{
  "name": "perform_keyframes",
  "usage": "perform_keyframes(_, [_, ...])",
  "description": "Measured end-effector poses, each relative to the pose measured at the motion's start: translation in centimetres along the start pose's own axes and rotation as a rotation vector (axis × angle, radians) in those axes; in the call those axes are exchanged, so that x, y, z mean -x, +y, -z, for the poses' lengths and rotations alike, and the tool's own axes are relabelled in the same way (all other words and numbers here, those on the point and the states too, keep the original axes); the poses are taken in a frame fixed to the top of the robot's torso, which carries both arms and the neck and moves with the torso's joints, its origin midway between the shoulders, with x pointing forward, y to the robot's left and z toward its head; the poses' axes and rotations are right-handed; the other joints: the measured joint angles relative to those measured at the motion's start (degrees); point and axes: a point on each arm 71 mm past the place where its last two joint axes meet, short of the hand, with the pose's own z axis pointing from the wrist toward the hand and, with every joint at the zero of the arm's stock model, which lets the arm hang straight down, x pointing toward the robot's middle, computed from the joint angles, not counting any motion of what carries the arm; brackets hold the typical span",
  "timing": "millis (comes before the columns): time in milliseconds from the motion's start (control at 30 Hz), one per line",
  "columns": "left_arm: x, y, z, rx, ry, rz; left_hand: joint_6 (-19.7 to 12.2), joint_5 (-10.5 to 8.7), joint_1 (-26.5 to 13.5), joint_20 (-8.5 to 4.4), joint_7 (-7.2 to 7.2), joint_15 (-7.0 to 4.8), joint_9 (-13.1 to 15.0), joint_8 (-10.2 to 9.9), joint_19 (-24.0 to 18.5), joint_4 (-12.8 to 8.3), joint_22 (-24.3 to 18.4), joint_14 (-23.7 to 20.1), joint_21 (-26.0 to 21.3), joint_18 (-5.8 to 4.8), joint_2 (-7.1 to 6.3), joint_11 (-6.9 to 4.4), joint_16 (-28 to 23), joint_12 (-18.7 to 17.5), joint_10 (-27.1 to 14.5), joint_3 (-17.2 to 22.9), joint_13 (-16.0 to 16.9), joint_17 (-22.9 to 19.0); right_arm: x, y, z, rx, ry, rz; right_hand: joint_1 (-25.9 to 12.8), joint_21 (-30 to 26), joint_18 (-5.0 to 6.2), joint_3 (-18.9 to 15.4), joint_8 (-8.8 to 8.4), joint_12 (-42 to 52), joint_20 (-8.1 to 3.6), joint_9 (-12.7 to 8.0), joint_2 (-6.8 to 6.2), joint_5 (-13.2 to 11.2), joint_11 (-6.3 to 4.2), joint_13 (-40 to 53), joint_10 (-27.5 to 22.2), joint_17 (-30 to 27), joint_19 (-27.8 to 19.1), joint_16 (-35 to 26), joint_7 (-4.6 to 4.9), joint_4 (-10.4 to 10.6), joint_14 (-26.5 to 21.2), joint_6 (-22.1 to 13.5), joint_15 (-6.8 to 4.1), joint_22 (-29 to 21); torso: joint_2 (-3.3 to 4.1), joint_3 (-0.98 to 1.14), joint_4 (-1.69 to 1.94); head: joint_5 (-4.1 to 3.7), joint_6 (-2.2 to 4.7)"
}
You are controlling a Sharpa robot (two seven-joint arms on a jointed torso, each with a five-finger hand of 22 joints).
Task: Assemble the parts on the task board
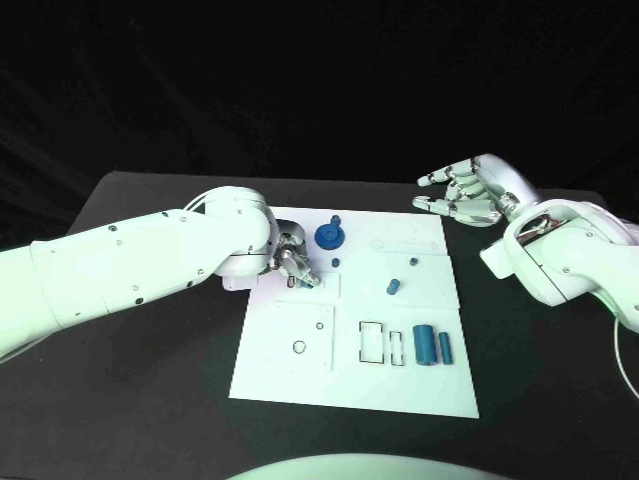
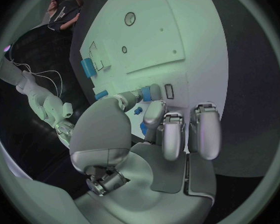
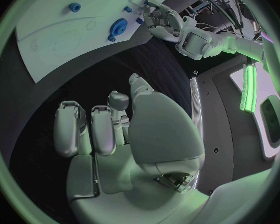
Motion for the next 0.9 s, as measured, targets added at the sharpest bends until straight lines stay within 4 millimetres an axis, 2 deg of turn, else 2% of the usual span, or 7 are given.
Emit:
perform_keyframes(467, [0.16, -0.39, -0.39, 0.008, -0.004, -0.02, 1.48, -0.01, -2.1, 0.0, -0.94, 0.0, 0.36, 0.89, 0.0, -0.73, 0.0, 0.0, 0.14, 0.0, 0.13, -0.3, 0.0, 0.36, 0.53, 0.39, 0.82, 0.0, -0.07, 0.07, 0.0, 0.001, 0.004, -0.001, 0.0, -0.24, 0.0, 0.0, 0.0, 0.0, 0.0, -0.01, 0.0, 0.24, 0.0, 0.0, 0.0, -0.06, 0.0, 0.0, 0.0, 0.0, 0.0, 0.0, 0.0, -0.1, -0.01, -0.07, 0.01, 0.1, 0.12])
perform_keyframes(700, [0.25, -0.59, -0.54, 0.009, -0.001, -0.026, 1.6, -0.02, -2.62, 0.0, -1.06, -0.34, 0.48, 0.98, 0.0, -0.73, 0.0, 0.07, 0.24, 0.01, 0.68, -0.31, 0.0, 0.68, 0.72, 0.38, 1.16, 0.04, -0.07, 0.08, 0.02, 0.001, 0.004, -0.001, 0.0, -0.24, 0.0, 0.0, 0.0, 0.0, 0.0, -0.01, 0.0, 0.24, 0.0, 0.0, 0.0, -0.05, 0.0, 0.0, 0.0, 0.0, 0.0, 0.0, 0.0, -0.1, 0.0, -0.09, 0.01, 0.06, 0.12])
perform_keyframes(733, [0.27, -0.6, -0.56, 0.01, 0.0, -0.027, 1.68, 0.06, -2.94, 0.0, -1.15, -0.42, 0.53, 0.98, 0.0, -0.73, 0.0, -0.01, 0.24, 0.0, 1.18, -0.42, 0.0, 0.68, 0.84, 0.38, 1.22, 0.04, -0.07, 0.08, 0.02, 0.001, 0.004, -0.001, 0.0, -0.24, 0.0, 0.0, 0.0, 0.0, 0.0, -0.01, 0.0, 0.24, 0.0, 0.0, 0.0, -0.05, 0.0, 0.0, 0.0, 0.0, 0.0, 0.0, 0.0, -0.1, 0.0, -0.09, 0.01, 0.04, 0.09])
perform_keyframes(900, [0.38, -0.67, -0.63, 0.012, 0.006, -0.032, 1.69, 0.06, -3.3, 0.0, -1.15, -0.43, 0.57, 0.98, 0.0, -0.72, 0.0, -0.01, 0.24, 0.01, 1.69, -0.41, 0.0, 0.68, 1.02, 0.37, 1.24, 0.04, -0.1, 0.11, 0.03, 0.002, 0.006, -0.002, 0.0, -0.24, 0.0, 0.0, 0.0, 0.0, 0.0, -0.01, 0.0, 0.47, 0.0, 0.0, 0.0, -0.19, 0.0, -0.31, 0.0, 0.0, 0.0, 0.0, 0.0, -0.19, 0.01, -0.09, -0.01, -0.13, 0.0])
